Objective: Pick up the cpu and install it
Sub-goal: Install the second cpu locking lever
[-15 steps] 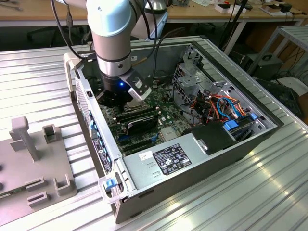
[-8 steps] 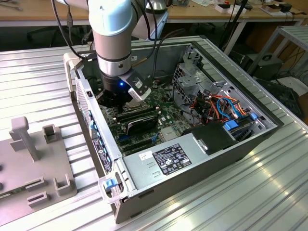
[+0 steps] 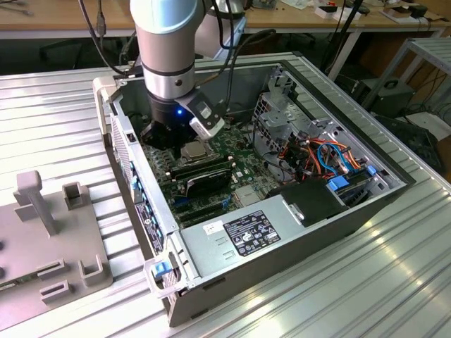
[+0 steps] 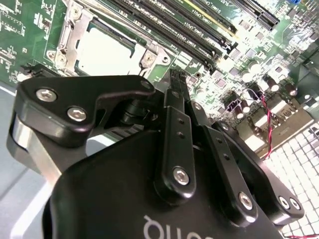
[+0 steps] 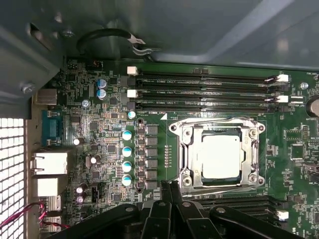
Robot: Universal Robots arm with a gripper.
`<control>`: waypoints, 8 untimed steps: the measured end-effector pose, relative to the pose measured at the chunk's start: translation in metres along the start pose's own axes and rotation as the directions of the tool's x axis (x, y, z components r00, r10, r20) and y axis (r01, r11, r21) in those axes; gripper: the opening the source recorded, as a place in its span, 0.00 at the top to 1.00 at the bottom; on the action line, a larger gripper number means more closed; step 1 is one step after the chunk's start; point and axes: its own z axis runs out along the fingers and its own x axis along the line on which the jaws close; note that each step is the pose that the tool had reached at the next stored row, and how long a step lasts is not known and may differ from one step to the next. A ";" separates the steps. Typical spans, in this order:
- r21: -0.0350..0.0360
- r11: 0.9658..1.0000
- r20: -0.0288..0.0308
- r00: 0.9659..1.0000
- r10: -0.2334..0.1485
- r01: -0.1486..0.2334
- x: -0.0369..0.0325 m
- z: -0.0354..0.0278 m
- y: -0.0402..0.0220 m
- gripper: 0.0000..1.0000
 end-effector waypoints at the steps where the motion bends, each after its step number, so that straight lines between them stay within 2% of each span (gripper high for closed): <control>1: 0.000 1.000 -0.004 1.000 0.000 0.000 -0.0011 -0.0003 0.0000 0.89; 3: 0.000 1.000 -0.015 1.000 0.001 -0.001 -0.0050 -0.0001 -0.0001 0.89; 4: 0.000 1.000 -0.025 1.000 0.001 -0.001 -0.0078 0.0004 -0.0001 0.89; 5: 0.000 1.000 -0.031 1.000 0.001 -0.001 -0.0100 0.0007 -0.0001 0.89; 6: 0.000 1.000 -0.042 0.999 0.001 -0.001 -0.0142 0.0013 -0.0002 0.89; 8: 0.000 1.000 -0.054 0.999 0.002 -0.002 -0.0200 0.0021 -0.0002 0.89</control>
